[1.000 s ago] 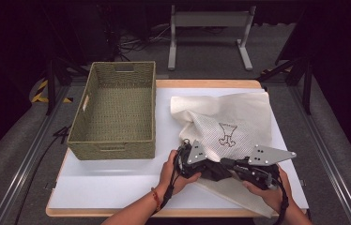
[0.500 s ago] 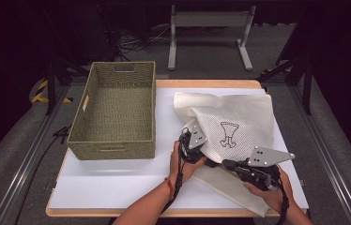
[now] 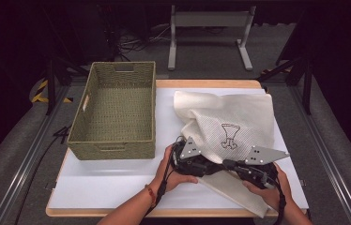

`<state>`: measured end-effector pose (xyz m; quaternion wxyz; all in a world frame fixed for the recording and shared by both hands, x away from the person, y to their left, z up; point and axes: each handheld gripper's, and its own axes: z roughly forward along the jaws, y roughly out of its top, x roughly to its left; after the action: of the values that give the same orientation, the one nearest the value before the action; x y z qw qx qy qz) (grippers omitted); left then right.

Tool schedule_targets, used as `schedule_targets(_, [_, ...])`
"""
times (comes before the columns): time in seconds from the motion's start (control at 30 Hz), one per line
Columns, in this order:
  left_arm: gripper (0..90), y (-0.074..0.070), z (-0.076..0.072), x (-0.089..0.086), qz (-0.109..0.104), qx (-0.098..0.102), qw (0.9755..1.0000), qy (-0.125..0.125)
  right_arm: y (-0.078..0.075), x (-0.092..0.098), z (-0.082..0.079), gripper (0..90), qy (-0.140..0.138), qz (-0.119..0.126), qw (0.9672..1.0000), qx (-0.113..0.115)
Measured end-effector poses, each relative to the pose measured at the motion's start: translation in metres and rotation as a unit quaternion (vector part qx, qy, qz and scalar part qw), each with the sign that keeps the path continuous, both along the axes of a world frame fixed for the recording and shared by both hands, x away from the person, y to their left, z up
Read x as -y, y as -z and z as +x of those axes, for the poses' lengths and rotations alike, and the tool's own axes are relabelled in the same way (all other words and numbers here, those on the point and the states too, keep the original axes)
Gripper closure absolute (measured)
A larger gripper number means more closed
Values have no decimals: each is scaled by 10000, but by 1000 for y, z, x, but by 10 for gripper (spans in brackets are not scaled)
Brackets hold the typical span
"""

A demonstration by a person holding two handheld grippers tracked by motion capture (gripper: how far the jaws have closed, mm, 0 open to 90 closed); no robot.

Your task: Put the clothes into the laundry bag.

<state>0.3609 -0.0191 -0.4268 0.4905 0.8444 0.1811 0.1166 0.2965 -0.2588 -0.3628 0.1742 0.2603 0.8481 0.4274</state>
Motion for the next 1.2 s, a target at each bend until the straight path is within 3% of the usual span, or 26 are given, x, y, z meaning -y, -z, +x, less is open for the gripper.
schedule_targets(0.07, [166, 1, -6, -4, 130, -7, 9998, 145, -1, 0, 0, 898, -13, 24, 10000, 10])
schedule_targets(0.13, [186, 6, -9, 0, 557, 91, 9983, 151, -1, -2, -1, 899, -68, 48, 10000, -11])
schedule_targets(0.2, [292, 9, -8, 3, 642, 63, 9978, 152, -2, -4, -2, 898, -123, 48, 9999, -15])
schedule_targets(0.3, [320, 21, 3, 14, 752, -218, 9969, -23, -4, -6, -4, 898, -166, 80, 9998, -12])
schedule_targets(0.43, [365, 24, 9, 23, 942, -241, 9951, -206, -5, -5, -5, 898, -187, 108, 9998, -20])
schedule_targets(0.47, [470, 24, 10, 24, 969, -261, 9946, -251, -4, -3, -4, 898, -168, 132, 9998, -59])
schedule_targets(0.57, [652, 24, 16, 25, 976, -307, 9944, -251, -3, -2, -3, 898, -162, 154, 9997, -101])
schedule_targets(0.6, [702, 23, 20, 24, 887, -434, 9948, -268, -3, -2, -3, 898, -156, 153, 9997, -112])
schedule_targets(0.67, [756, 22, 21, 24, 892, -441, 9946, -288, -3, -1, -3, 898, -162, 160, 9997, -123])
schedule_targets(0.7, [776, 19, 19, 24, 832, -331, 9955, -307, -3, -1, -2, 898, -163, 165, 9996, -134])
schedule_targets(0.77, [795, 18, 18, 24, 815, -319, 9957, -310, -3, -1, -2, 898, -170, 188, 9996, -136])
schedule_targets(0.87, [802, 11, 17, 22, 400, -216, 9985, -320, -7, -5, -4, 898, -261, 434, 9984, -235])
schedule_targets(0.9, [803, 4, 16, 21, 107, -90, 9994, -323, -9, -6, -5, 898, -283, 424, 9985, -200])
schedule_targets(0.93, [804, 4, 16, 21, 107, -90, 9994, -323, -9, -6, -5, 898, -283, 424, 9985, -200])
schedule_targets(1.07, [805, -7, 14, 22, -282, 200, 9983, -471, -16, -7, -10, 898, -339, 581, 9977, -114])
schedule_targets(1.13, [805, -6, 20, 25, -496, 178, 9972, -527, -18, -5, -11, 899, -322, 617, 9975, -95])
schedule_targets(1.2, [804, -5, 23, 27, -512, 220, 9967, -586, -19, -4, -11, 899, -298, 628, 9975, -85])
